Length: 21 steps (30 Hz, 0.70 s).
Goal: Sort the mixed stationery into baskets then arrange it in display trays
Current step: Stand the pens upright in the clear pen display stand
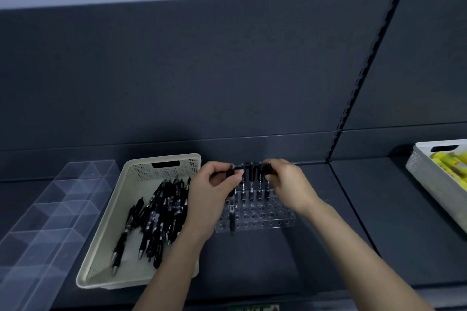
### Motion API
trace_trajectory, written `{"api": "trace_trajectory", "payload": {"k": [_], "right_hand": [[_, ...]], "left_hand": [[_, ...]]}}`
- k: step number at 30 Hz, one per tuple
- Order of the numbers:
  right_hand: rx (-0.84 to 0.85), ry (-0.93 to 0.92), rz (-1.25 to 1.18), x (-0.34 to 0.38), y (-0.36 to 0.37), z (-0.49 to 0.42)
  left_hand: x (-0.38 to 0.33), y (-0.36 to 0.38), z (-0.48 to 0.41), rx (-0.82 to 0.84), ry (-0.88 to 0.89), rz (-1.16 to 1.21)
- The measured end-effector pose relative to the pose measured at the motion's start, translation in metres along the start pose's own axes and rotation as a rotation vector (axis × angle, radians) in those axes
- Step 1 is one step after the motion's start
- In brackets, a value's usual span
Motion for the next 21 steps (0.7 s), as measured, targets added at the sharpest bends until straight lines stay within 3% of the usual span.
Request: {"api": "trace_trajectory", "payload": {"k": [3, 7, 11, 13, 17, 21], "right_hand": [[0.030, 0.029, 0.059, -0.003, -0.005, 0.002], [-0.137, 0.147, -0.118, -0.010, -0.032, 0.018], [0.133, 0.178, -0.406, 0.006, -0.016, 0.036], [0.146, 0.156, -0.418, 0.011, -0.013, 0.040], [0.072, 0.128, -0.339, 0.003, -0.022, 0.041], [-0.175, 0.151, -0.205, -0.015, -0.043, 0.029]], "left_hand": [[-0.003, 0.001, -0.002, -0.011, 0.036, -0.038], [-0.007, 0.013, 0.001, 0.032, 0.052, -0.016], [-0.013, 0.037, 0.007, 0.086, 0.127, -0.094], [-0.014, 0.050, 0.012, 0.115, 0.143, -0.114], [-0.013, 0.059, 0.014, 0.167, 0.188, -0.199], [-0.015, 0.054, 0.012, 0.183, 0.294, -0.400]]}}
Point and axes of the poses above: each hand's wrist, its own z-axis away from the middle knuckle, its own y-axis out of the palm, x = y × z, the point moved 7 cm from there along -z, towards the middle knuckle, and after that the axes turned 9 degrees about -x, right-handed, at the moved point
